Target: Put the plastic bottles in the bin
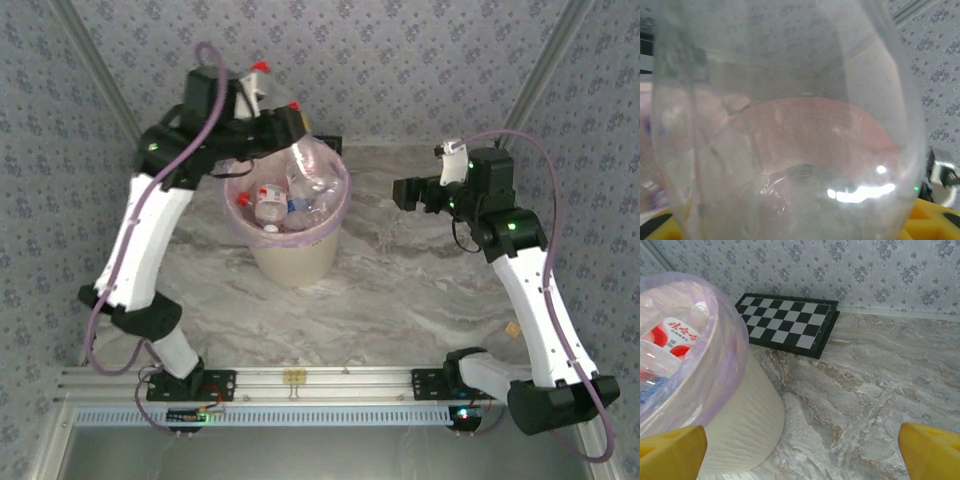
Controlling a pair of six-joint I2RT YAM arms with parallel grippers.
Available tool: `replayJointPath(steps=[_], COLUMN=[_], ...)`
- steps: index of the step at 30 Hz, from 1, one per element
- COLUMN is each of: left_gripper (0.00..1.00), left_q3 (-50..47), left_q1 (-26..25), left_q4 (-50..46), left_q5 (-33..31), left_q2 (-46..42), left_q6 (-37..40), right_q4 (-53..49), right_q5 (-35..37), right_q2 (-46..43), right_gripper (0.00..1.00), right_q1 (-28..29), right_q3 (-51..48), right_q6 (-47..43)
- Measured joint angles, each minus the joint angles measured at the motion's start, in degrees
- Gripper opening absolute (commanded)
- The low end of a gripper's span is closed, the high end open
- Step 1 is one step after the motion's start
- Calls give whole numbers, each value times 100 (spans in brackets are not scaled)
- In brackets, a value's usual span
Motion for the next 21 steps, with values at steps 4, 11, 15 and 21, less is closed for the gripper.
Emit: replayJointPath(steps=[4, 11, 15, 21], left_gripper=[20, 18, 18, 40], left_q3=[-31, -52, -13, 17], left_q1=[323, 870, 968, 973], left_q4=[-612, -1572, -2020, -2124], left_q5=[83, -11, -319, -553], left_q2=[-444, -146, 216, 426], left_q6=[308, 1126, 1589, 1902], right_q4=[-2, -2, -2, -2], right_q5=[-44, -66, -63, -61], right_q2=[79, 74, 44, 13], right_gripper=[100, 100, 100, 100], right_q1=[-15, -35, -37, -37], right_q3=[-55, -232, -376, -422], right_q6=[-31, -179, -240, -323])
